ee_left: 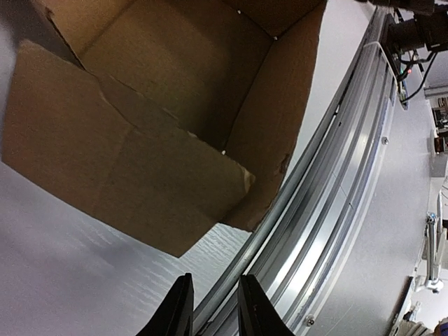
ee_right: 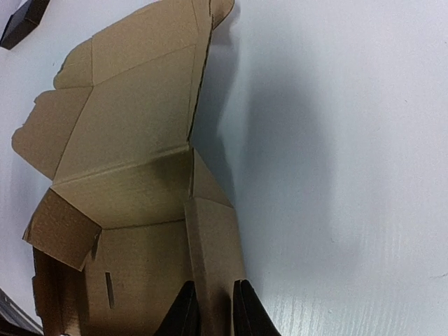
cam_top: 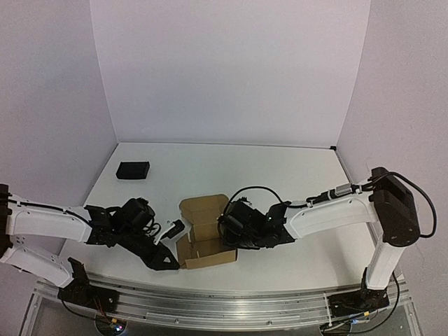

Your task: Fold the paper box

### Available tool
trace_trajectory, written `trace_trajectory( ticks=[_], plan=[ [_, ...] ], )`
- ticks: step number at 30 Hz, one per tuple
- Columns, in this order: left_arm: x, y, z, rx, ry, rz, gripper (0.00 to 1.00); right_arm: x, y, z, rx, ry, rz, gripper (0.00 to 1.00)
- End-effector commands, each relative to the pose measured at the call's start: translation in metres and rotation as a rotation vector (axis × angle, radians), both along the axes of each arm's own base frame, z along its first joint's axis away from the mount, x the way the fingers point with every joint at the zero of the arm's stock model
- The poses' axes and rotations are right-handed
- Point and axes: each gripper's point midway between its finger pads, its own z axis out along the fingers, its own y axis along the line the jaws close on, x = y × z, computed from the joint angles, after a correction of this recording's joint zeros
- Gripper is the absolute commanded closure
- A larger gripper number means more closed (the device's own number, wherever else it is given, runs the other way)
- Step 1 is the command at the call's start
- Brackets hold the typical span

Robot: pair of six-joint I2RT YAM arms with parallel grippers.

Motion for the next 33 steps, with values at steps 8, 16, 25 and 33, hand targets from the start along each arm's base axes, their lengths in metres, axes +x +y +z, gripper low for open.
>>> trace_trajectory(
  ticks=[8, 16, 25, 33],
  plan=[
    [-0.010, -0.047, 0.017, -0.077, -0.111, -0.148, 0.76, 0.007, -0.025, 0.015, -0.034, -0.135, -0.168, 0.90],
    [0.061, -0.068, 0.039, -0.145, -0.339, 0.011, 0.80, -0.008, -0.021, 0.019, -0.072, -0.180, -0.117, 0.91],
    [0.070, -0.062, 0.031, -0.088, -0.309, 0.069, 0.82, -0.015, -0.013, 0.023, -0.114, -0.214, -0.048, 0.91],
    [0.088, -0.051, 0.030, -0.033, -0.327, 0.124, 0.81, -0.019, -0.013, 0.031, -0.149, -0.262, -0.005, 0.92]
  ],
)
